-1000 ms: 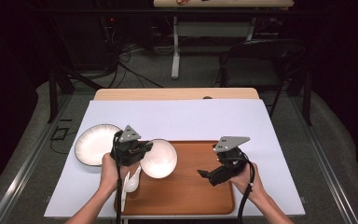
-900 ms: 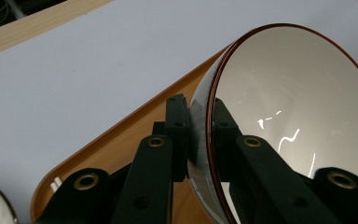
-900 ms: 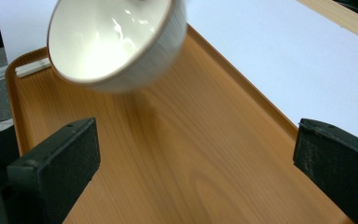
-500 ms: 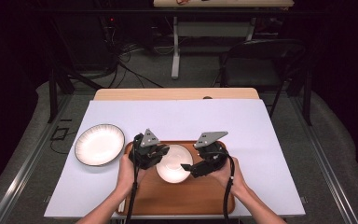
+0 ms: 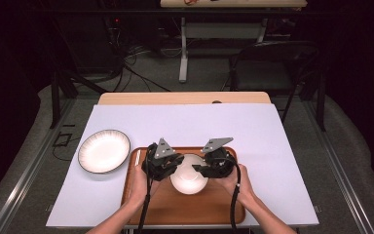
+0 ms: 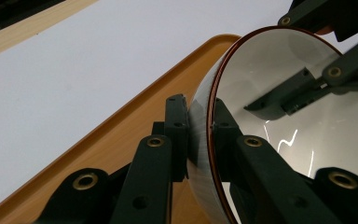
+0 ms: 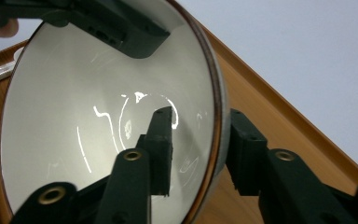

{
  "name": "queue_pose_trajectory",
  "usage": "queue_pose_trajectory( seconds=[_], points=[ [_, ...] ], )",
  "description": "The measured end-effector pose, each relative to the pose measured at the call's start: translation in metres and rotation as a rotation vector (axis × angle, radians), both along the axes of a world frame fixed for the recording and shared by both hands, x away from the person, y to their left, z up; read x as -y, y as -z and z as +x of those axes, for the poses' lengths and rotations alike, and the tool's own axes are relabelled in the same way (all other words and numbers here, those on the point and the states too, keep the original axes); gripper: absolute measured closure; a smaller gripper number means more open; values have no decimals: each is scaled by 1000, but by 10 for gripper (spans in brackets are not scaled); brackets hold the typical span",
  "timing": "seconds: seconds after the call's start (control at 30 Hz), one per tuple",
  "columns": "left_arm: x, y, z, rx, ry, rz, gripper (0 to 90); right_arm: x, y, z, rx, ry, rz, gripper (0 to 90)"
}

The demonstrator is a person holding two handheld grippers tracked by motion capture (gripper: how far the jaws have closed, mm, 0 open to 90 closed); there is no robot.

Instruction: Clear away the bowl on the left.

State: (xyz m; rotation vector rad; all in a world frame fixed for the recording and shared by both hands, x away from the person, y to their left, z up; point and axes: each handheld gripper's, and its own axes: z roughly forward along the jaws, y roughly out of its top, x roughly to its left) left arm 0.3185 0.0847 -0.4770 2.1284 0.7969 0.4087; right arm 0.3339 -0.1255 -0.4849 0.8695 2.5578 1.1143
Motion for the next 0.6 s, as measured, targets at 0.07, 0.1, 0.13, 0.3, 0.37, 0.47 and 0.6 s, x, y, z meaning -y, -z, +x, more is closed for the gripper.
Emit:
queue_pose_trajectory(
  seconds=[0.07, 0.1, 0.13, 0.3, 0.37, 0.47, 0.6],
  points=[
    [3, 2, -1, 11, -4, 2, 818, 2, 2, 2, -6, 18, -4, 751],
    [3, 3, -2, 14, -4, -2, 816, 3, 3, 3, -15, 23, 1, 758],
    [4, 3, -3, 19, -4, -2, 815, 4, 3, 3, -17, 27, 4, 766],
    [6, 3, -7, 58, -8, 1, 802, 3, 1, 2, 20, 62, -10, 808],
    [9, 5, -9, 60, -9, -5, 792, 4, -2, 1, 39, 76, -11, 815],
    [8, 5, -8, 64, -7, -16, 791, 4, -4, -2, 67, 86, -31, 817],
    [8, 4, -9, 56, 9, -25, 719, 2, -6, -4, 102, 84, -54, 818]
  ],
)
